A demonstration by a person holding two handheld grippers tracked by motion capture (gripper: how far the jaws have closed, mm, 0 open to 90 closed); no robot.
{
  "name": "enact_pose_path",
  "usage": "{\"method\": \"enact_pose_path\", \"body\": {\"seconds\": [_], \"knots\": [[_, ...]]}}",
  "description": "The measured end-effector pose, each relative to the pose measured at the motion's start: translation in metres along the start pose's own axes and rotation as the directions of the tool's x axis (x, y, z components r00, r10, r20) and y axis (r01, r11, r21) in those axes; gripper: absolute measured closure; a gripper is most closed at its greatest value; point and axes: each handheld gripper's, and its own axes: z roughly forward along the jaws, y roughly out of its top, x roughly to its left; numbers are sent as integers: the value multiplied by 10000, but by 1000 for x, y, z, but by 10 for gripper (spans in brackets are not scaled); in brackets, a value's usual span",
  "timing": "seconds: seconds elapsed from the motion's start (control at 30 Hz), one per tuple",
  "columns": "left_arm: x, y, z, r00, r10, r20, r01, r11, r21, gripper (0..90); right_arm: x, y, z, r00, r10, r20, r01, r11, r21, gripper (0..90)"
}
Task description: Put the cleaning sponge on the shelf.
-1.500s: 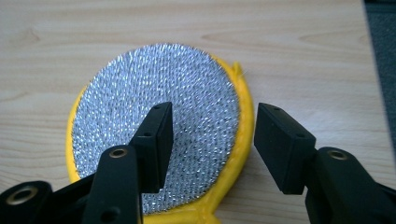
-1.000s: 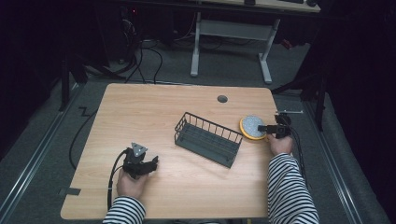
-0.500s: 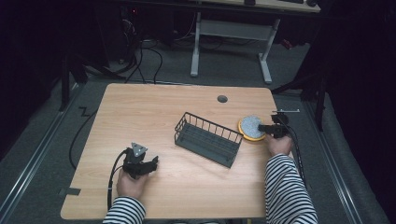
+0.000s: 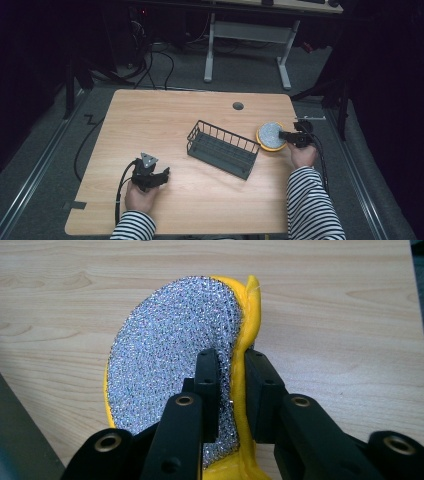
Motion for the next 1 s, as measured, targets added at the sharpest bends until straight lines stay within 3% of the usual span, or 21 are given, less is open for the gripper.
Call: {"method": "enact_pose_path", "body": {"seconds": [0.17,0.73,1.0], "knots": [[0,0,0,10000,-1,5,1,10000,-3,313,4,2,-12,9996,-291,-34,290,9995,-160,781],[0,0,0,10000,4,21,-4,10000,1,309,3,4,-41,9982,-547,-235,528,9960,-720,779],[0,0,0,10000,6,39,-6,10000,1,305,9,4,-61,9963,-752,-406,693,9890,-1309,779]]}}
